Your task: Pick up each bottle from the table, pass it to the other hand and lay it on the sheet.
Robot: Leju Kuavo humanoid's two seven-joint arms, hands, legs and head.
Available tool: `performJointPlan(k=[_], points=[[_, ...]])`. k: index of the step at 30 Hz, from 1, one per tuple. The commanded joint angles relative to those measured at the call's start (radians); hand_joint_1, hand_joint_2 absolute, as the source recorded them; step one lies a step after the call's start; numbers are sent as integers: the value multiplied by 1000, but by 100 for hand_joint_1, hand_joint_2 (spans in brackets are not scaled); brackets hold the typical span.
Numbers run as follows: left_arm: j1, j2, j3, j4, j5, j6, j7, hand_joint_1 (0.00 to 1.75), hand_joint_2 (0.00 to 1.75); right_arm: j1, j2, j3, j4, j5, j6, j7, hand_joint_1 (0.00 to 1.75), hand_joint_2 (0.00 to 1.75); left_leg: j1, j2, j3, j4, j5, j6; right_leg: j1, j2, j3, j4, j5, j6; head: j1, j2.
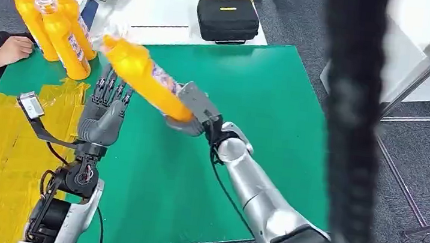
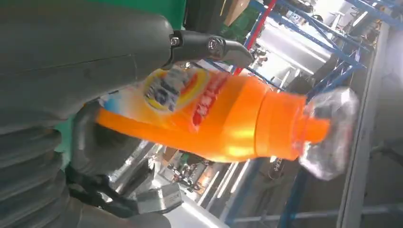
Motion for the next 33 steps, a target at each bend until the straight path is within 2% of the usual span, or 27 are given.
performJointPlan(k=[1,7,11,12,13,16,19,21,22,25,33], points=[[-51,-10,-42,95,10,2,-2,0,175,-117,65,57,195,6,-2,1,175,175,1,0,2,1,-1,-3,1,-2,3,1,-2,0,0,0],[-61,-11,-43,106,-33,54,-35,0,175,-107,81,132,174,-3,-13,22,175,175,2,0,5,2,-3,-4,2,-2,6,1,-3,-1,0,0],[-61,-11,-43,106,-33,54,-35,0,175,-107,81,132,174,-3,-13,22,175,175,0,-1,1,0,-1,-2,0,-2,2,0,-1,0,0,0],[-62,-11,-38,104,-69,90,-53,0,175,-107,81,154,175,-10,-12,28,175,175,2,0,6,3,-5,-5,2,-4,7,2,-5,-1,0,0],[-63,-12,-32,103,-101,127,-68,0,175,-103,81,193,166,-9,-25,43,175,175,1,-1,2,1,-2,-3,1,-2,3,1,-2,0,0,0],[-69,-13,1,99,-196,226,-101,0,175,-73,81,355,124,-34,-59,102,175,175,2,1,4,2,-3,-4,2,-1,4,1,-2,-1,0,0],[-69,-13,49,94,-240,259,-110,0,175,-33,81,545,86,-73,-96,161,175,175,2,2,6,1,-3,-4,2,-1,6,0,-3,-1,0,0],[-70,-12,73,90,-257,265,-108,0,175,-12,81,628,66,-78,-133,178,175,175,2,1,3,0,-2,-3,2,-1,3,-1,-1,-1,0,0],[-71,-8,84,88,-257,266,-107,0,175,2,81,654,55,-78,-139,185,175,175,3,2,9,1,-5,-6,3,-1,9,0,-4,-2,0,0],[-75,-6,104,91,-263,268,-103,0,175,11,81,712,29,-76,-137,200,175,175,2,1,3,0,-2,-3,1,-1,3,0,-2,-1,-1,0],[-75,-5,114,96,-267,269,-101,0,175,10,81,724,33,-99,-132,209,175,175,3,-2,3,0,-2,-3,2,-4,4,0,-3,-1,0,0]])
